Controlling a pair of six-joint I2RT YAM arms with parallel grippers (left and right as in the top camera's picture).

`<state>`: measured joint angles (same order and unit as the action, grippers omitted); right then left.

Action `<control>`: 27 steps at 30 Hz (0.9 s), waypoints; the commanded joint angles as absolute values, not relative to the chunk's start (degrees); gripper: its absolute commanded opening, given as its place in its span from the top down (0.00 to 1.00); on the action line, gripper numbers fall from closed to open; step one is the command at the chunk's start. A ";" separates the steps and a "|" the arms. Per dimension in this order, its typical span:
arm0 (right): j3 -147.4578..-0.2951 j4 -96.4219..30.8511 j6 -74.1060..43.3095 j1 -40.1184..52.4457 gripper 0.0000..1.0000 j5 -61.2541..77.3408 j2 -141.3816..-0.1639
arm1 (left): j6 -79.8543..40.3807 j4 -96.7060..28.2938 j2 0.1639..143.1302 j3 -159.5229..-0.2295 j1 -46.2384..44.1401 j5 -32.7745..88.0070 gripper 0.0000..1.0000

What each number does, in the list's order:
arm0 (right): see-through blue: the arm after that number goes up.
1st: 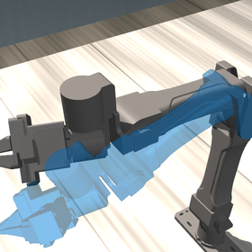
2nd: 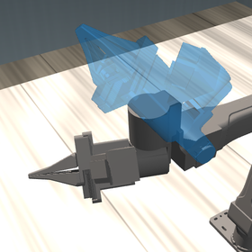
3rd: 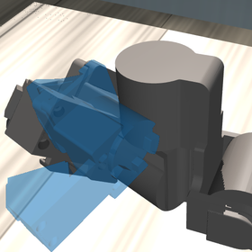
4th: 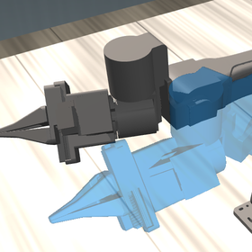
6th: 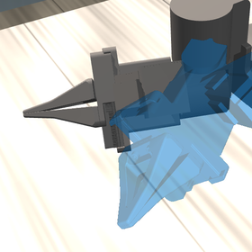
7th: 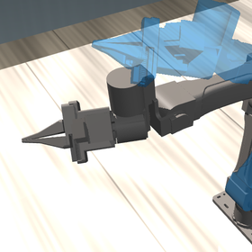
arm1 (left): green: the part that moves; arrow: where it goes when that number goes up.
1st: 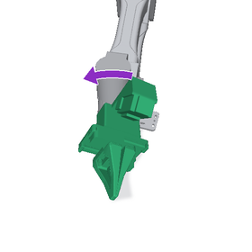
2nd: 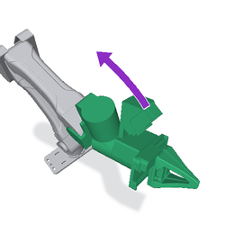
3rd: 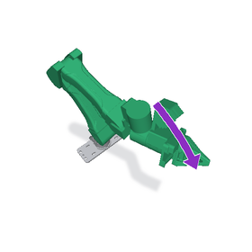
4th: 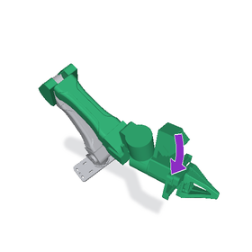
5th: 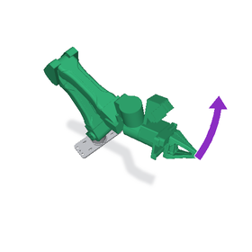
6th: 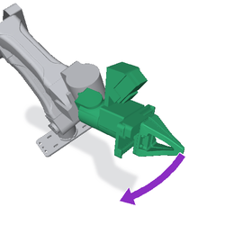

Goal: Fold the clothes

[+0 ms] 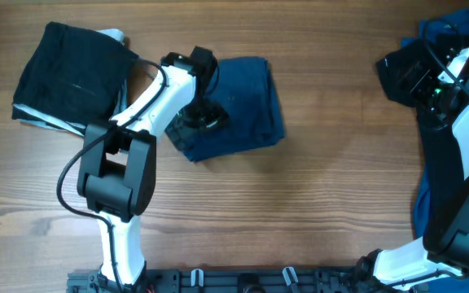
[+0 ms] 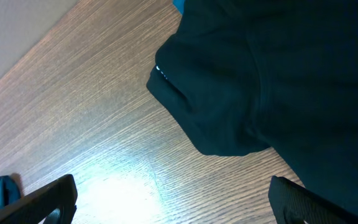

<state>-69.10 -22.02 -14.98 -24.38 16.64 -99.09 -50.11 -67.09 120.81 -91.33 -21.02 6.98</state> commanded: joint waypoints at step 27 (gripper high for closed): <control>-69.25 -21.89 -15.38 -24.40 0.00 16.32 -99.00 | -42.41 -24.73 122.10 -90.24 -31.83 0.60 0.96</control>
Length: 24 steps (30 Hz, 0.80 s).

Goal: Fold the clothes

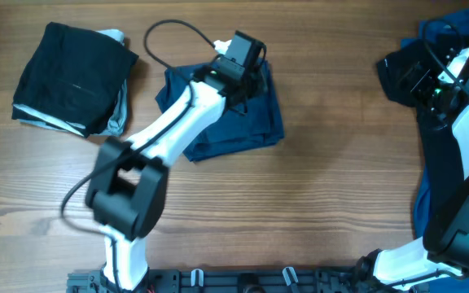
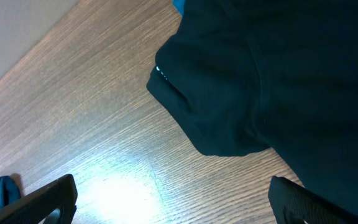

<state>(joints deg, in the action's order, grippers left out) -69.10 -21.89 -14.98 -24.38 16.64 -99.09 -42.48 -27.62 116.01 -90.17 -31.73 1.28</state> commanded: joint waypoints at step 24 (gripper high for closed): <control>-69.25 -21.89 -15.40 -24.40 0.00 16.32 -99.00 | -36.53 -68.51 110.91 -90.35 -34.68 2.46 0.96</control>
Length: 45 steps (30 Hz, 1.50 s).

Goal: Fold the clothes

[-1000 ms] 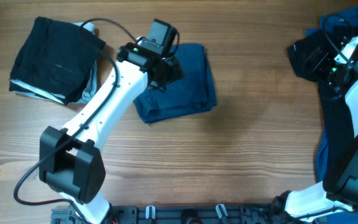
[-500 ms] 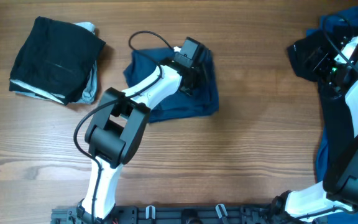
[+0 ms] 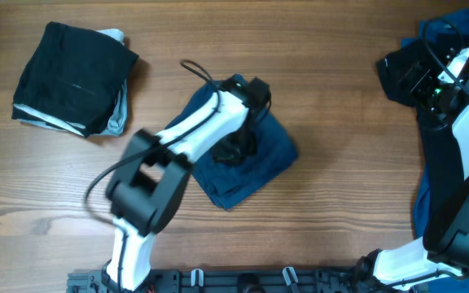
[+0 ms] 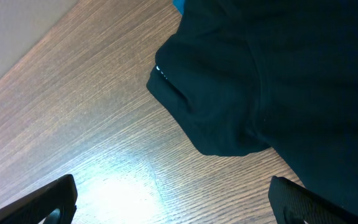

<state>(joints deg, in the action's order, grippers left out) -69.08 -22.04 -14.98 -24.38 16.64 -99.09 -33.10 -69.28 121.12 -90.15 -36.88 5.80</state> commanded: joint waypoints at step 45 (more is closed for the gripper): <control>-69.25 -21.89 -15.40 -24.40 0.00 16.32 -99.00 | -26.50 -57.45 118.98 -86.89 -22.06 -0.47 0.00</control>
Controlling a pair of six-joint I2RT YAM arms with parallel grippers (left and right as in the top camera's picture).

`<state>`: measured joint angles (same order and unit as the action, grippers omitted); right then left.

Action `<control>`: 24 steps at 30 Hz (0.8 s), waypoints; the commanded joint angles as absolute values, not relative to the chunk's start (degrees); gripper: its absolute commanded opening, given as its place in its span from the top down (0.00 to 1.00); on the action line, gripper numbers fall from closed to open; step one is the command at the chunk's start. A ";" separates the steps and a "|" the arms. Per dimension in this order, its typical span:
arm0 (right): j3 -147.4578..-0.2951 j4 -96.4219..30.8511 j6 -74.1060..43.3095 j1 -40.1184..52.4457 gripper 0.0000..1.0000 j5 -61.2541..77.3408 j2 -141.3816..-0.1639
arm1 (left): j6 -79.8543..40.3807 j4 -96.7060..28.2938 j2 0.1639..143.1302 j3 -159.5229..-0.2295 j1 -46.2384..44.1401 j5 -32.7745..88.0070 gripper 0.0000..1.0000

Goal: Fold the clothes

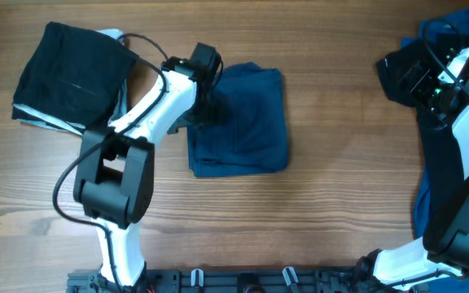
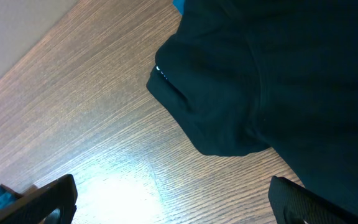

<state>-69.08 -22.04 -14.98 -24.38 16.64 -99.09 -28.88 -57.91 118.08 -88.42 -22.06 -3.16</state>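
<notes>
A folded dark blue garment (image 1: 243,120) lies flat and roughly square-on in the middle of the table. My left gripper (image 1: 204,107) is at its left edge, pointing down; the overhead view does not show how its jaws stand. At the far right, my right gripper (image 2: 173,208) hovers open over bare wood, its fingertips (image 2: 55,199) far apart and nothing between them. A crumpled black garment (image 2: 278,74) lies just beyond it, also seen as the black garment (image 1: 405,69) in the overhead view.
A stack of folded black and light clothes (image 1: 72,77) sits at the far left. Bright blue cloth (image 1: 454,28) lies at the right edge behind the right arm, and more hangs lower at the right edge (image 1: 424,213). The wooden table (image 1: 340,203) spreads between the arms.
The blue garment was skewed like a diamond lower on the table with my left gripper on its middle. Now it lies higher and squared, with the gripper at its left edge. The right arm is unchanged.
First my left gripper was on the left part of the tilted blue garment. Then it was at the garment's far top edge. Then the garment lay turned and nearer the front, with the gripper on its middle. Now it lies straight. The right gripper stayed open throughout.
</notes>
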 commanded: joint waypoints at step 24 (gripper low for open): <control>-69.25 -21.89 -15.40 -24.40 0.01 16.32 -99.00 | -25.69 -51.88 122.91 -81.76 -20.86 -1.15 0.21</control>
